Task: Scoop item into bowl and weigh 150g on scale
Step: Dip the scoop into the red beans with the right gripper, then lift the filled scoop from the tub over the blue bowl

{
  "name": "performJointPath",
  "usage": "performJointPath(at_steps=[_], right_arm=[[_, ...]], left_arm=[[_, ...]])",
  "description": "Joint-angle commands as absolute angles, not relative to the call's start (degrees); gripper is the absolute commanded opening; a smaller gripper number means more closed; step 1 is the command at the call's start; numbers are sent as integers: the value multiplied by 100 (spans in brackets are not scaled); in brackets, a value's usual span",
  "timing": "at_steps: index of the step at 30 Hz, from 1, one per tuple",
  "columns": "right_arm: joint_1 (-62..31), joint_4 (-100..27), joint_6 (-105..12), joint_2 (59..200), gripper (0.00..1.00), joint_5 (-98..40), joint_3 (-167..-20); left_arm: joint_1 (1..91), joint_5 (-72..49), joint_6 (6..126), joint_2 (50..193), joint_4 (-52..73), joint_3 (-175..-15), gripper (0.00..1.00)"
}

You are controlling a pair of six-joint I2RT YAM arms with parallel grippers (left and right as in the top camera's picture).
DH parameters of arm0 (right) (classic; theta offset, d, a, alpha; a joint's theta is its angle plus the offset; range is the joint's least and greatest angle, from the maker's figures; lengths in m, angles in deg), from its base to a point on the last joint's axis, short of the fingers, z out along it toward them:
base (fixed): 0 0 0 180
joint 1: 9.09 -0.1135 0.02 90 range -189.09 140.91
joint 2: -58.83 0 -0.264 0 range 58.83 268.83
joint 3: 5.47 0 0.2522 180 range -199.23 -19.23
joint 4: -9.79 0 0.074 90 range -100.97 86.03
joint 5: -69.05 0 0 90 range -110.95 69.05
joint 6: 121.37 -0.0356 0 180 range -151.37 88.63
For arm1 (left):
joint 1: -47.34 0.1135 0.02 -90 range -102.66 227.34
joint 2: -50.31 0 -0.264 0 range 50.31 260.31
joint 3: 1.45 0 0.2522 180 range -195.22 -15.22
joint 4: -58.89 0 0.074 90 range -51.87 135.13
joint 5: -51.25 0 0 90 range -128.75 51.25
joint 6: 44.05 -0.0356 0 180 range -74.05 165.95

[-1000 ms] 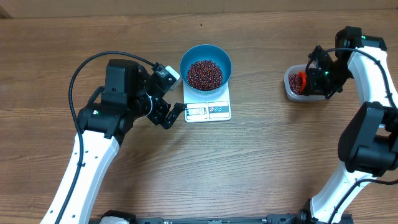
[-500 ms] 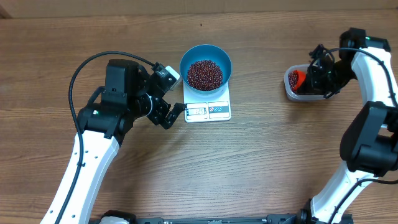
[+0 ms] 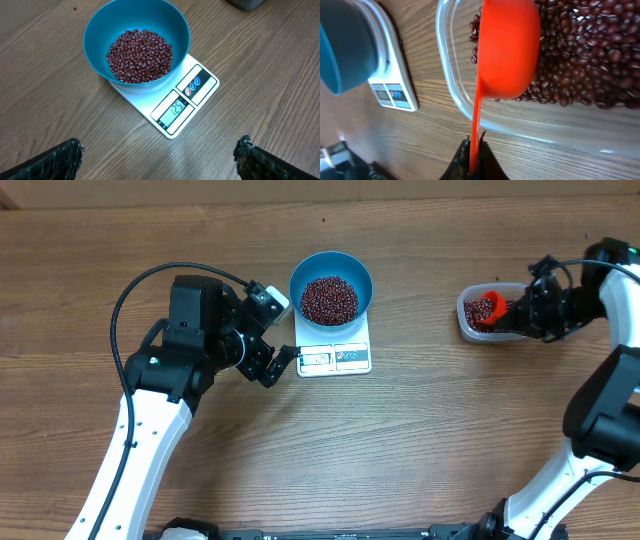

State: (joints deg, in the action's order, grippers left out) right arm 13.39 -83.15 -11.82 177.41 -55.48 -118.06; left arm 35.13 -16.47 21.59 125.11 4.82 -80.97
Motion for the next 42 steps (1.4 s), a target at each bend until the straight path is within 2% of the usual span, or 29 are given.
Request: performJointPath(at_steps=[1, 15, 23, 42], right_arm=[[1497, -8343, -1005, 17763, 4, -5978, -11753], [2100, -8861, -207, 17763, 4, -7132, -11753], [2128, -8940, -30, 17763, 4, -7856, -11753], [804, -8933, 20, 17763, 4, -8955, -11756]], left_arm=[[3570, -1632, 2196, 12522, 484, -8117, 100], [3570, -1632, 2196, 12522, 484, -8115, 100], [3570, -1632, 2196, 12522, 486, -8115, 100], [3570, -1632, 2196, 12522, 484, -8115, 99]])
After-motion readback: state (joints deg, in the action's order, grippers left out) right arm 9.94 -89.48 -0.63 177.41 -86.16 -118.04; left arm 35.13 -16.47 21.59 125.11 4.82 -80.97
